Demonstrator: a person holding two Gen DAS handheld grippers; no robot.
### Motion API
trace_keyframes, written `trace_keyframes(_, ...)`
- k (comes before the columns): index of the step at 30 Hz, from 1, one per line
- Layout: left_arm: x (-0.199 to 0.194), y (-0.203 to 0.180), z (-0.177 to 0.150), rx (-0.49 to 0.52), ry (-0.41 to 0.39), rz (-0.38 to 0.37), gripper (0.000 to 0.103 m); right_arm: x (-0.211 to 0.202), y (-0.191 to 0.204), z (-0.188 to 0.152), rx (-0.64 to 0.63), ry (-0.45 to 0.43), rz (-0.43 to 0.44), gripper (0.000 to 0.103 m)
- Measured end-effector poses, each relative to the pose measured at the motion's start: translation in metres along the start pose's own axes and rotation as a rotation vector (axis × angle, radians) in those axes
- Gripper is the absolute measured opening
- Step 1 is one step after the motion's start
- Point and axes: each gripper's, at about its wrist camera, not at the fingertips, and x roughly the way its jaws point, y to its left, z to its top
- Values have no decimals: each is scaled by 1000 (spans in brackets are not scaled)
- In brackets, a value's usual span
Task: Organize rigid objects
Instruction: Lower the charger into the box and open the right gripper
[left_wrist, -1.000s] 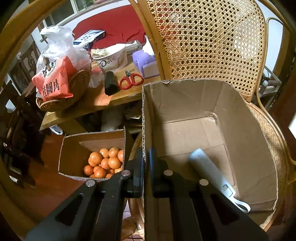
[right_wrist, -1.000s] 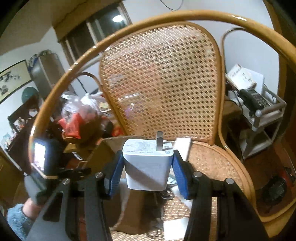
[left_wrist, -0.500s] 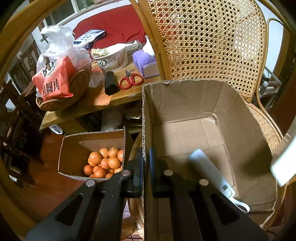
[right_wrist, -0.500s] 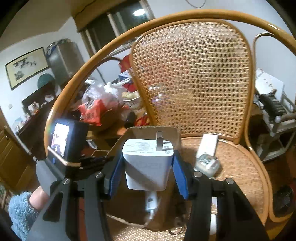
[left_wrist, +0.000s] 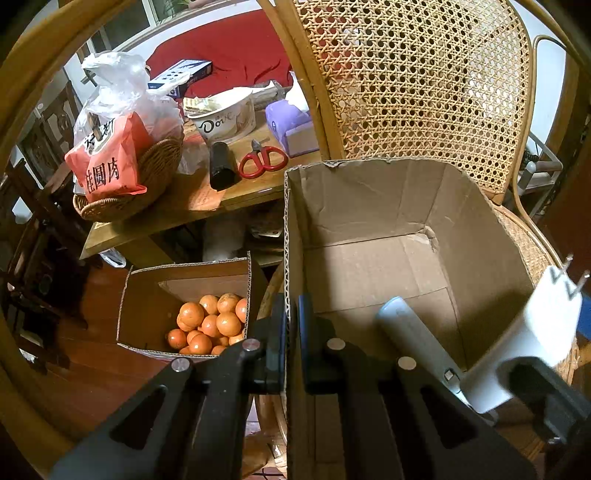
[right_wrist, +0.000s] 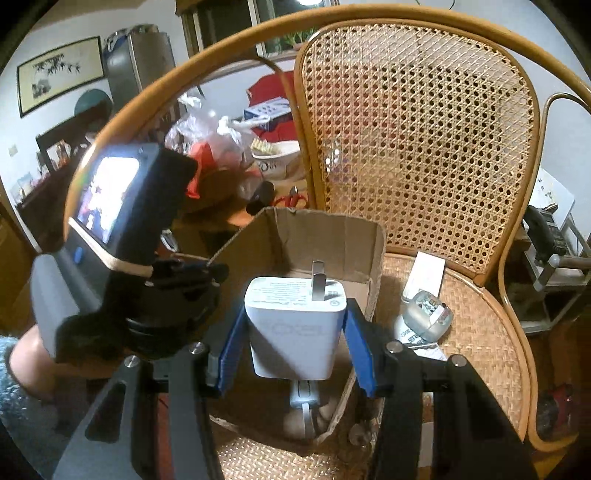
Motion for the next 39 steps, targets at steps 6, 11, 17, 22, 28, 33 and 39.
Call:
trace_keyframes(6,0,-1,0,9,0,1,5,15,3,0,-42,43,-38,55)
trace_keyframes(11,1,1,-1,-2,3,-11,5,19,2,0,-61,66,-56,55)
trace_keyframes(17,0,-2,-1,7,1,-1,5,26,9,-6,-112,103,-72,55)
trace_keyframes(22,0,-3,-1,8,2,0,5,31,16,-11,-172,127,-93,55)
trace_keyframes(28,0,-4,-2,8,5,-2,5,30,14,-11,-159,120,-96,55)
trace_keyframes(33,1,-4,-2,9,6,-1,5,18,11,-6,-134,89,-70,55)
trace_keyframes(39,1,-2,-2,-15,9,1,7,6,5,-6,-131,69,-103,63)
